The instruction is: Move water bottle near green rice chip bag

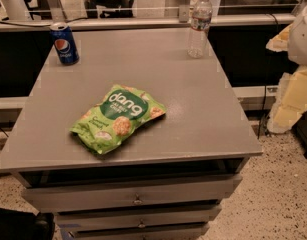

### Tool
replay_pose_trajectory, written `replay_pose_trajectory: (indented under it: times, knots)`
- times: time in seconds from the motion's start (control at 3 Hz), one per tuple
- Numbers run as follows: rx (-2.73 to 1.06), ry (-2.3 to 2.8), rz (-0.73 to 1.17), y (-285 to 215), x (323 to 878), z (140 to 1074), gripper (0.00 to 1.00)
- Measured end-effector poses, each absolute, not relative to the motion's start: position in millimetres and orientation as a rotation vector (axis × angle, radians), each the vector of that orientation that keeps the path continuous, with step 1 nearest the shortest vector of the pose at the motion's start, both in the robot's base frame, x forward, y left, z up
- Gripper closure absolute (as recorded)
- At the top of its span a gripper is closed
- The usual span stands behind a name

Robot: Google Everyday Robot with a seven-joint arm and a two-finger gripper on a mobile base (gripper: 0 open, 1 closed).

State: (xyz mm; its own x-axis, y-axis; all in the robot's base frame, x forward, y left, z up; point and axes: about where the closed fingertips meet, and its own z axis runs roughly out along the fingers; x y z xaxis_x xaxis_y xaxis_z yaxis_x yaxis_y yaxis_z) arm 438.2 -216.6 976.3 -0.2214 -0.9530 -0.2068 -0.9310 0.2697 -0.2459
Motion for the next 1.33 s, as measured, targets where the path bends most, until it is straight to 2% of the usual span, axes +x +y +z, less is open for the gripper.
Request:
replay_pose_trajectory:
  times: [0.67, 1.0, 1.33]
  knots:
    - [-1.672, 2.201, -0.113, -216.2, 450.4, 975.0, 0.0]
    - [-1.497, 2.142, -0.116, -228.4, 498.3, 968.6, 0.0]
    - [-1.305, 2.062, -0.097, -239.0, 575.0, 967.4, 0.0]
